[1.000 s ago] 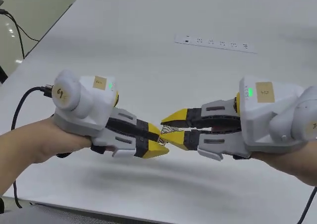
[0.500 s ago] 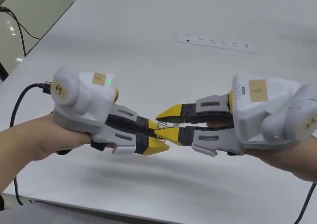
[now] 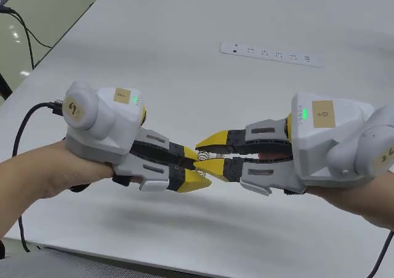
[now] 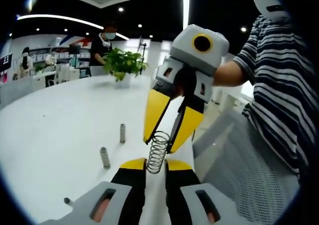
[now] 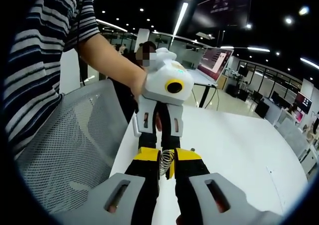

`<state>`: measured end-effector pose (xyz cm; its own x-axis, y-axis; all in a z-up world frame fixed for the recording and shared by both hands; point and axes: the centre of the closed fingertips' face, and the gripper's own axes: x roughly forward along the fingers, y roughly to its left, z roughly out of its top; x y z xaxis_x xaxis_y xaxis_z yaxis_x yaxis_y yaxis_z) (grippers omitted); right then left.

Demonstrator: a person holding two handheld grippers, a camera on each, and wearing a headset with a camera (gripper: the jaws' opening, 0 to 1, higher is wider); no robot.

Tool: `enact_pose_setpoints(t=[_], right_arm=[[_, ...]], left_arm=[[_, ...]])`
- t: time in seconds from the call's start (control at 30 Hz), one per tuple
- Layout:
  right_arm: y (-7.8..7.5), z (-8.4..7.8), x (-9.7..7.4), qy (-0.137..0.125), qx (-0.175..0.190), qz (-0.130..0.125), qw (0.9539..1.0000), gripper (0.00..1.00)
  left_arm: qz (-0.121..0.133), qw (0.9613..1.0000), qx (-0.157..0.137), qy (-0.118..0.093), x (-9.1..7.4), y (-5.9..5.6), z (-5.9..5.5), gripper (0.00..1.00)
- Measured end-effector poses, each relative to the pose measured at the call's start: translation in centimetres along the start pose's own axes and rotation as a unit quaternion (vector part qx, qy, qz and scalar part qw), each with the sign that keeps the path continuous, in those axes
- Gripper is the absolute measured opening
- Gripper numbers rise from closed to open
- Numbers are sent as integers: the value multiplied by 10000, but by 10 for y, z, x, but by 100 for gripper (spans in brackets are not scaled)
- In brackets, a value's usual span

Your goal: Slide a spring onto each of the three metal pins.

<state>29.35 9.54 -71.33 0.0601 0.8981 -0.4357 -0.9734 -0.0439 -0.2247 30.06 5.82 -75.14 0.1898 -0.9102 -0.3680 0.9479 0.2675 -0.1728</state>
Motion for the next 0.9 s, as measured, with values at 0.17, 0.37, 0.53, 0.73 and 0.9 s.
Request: enact_pose_setpoints(t=[0.17, 0.37, 0.53, 0.73, 0.9], right_arm=[[-1, 0, -2, 11, 14, -32, 10000, 7], [-2, -2, -2, 41, 27, -75, 10000, 7], [-6, -3, -3, 31, 90, -151, 9998, 7], [-9, -7, -3, 85, 109, -198, 9997, 7], [-10, -12, -1, 137, 157, -228, 9995, 7]], left_arm=[[-1, 10000, -52, 23, 0, -1, -1, 10], [37, 9999, -118, 51, -3, -2, -4, 13], [119, 9998, -171, 75, -11, 1, -8, 17], [358, 9988, -326, 69, -25, 9, -14, 26], [565, 9978, -350, 61, -37, 15, -19, 33]])
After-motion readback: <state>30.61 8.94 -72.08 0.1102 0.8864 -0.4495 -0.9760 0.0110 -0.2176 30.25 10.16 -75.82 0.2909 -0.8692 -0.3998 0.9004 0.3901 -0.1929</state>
